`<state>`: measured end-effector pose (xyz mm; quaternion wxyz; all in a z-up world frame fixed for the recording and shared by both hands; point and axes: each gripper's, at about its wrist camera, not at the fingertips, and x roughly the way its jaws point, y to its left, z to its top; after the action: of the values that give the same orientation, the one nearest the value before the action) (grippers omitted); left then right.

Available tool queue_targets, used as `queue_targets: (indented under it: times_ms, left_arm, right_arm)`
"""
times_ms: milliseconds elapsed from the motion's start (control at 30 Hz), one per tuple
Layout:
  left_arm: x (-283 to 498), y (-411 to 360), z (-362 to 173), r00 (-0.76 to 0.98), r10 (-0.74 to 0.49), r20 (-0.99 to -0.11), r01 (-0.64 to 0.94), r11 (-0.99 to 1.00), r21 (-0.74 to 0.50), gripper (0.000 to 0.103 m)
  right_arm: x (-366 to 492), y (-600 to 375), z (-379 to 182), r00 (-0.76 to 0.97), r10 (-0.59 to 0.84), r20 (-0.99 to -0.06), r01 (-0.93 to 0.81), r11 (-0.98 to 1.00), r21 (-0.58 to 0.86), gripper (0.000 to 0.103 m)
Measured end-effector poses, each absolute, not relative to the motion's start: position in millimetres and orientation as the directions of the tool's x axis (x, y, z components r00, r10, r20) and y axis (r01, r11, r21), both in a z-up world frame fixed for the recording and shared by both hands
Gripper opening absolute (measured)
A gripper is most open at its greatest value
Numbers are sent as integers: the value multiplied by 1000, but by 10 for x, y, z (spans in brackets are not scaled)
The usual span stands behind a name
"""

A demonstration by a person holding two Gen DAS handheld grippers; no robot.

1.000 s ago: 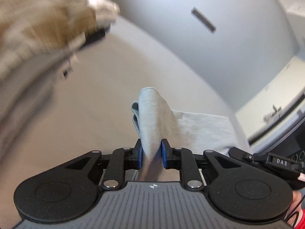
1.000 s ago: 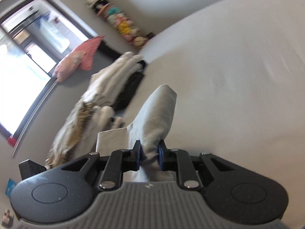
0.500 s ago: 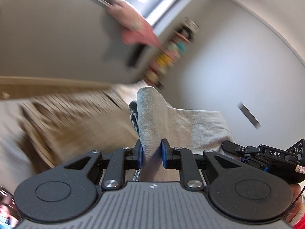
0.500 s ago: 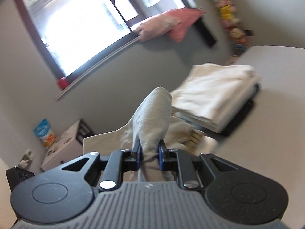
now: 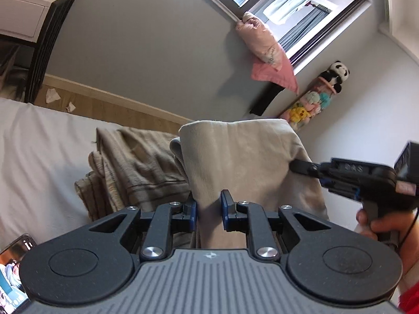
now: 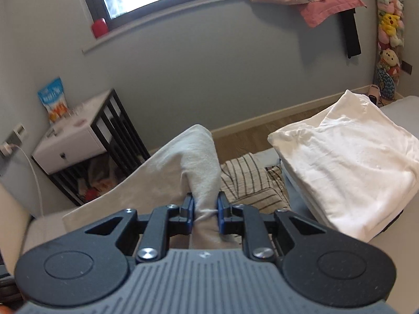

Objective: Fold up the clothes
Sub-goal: 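Lift the folded trousers with both tools and carry them onto the clothes stack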

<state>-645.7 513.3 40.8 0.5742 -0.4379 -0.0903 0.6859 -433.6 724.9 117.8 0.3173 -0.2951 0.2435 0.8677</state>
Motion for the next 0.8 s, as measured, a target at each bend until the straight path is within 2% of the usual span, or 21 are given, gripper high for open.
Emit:
queue_targets:
  times_ms: [200, 233, 300, 367, 567, 800]
  left_arm:
    - [-6631, 5301, 260, 88, 839, -537, -709, -326, -626, 20]
    - [-6649, 5307, 250, 94, 837, -540, -710, -323, -625, 21]
    - [-6652, 5323, 251, 99, 833, -545, -716, -321, -620, 21]
    - [-6644, 5330, 260, 103, 830, -549, -717, -321, -619, 21]
    - [-6621, 5349, 289, 115, 820, -560, -721, -318, -615, 21]
    - [-6599, 5425, 322, 119, 809, -576, -725, -326, -607, 21]
  right_arm:
    - [-4543, 7321, 944, -560, 446, -698, -714, -688, 133, 23]
    - [-4547, 7321, 932, -555, 455, -697, -718, -685, 125, 24]
    - [-4538, 7298, 940, -529, 496, -689, -738, -670, 85, 35]
    - [-4500, 7282, 977, -501, 541, -676, -762, -645, 48, 35]
    - [-4340, 7073, 1040, -508, 574, -642, -782, -620, 64, 35]
    - [-4245, 6821, 812, -504, 589, -631, -810, -577, 108, 35]
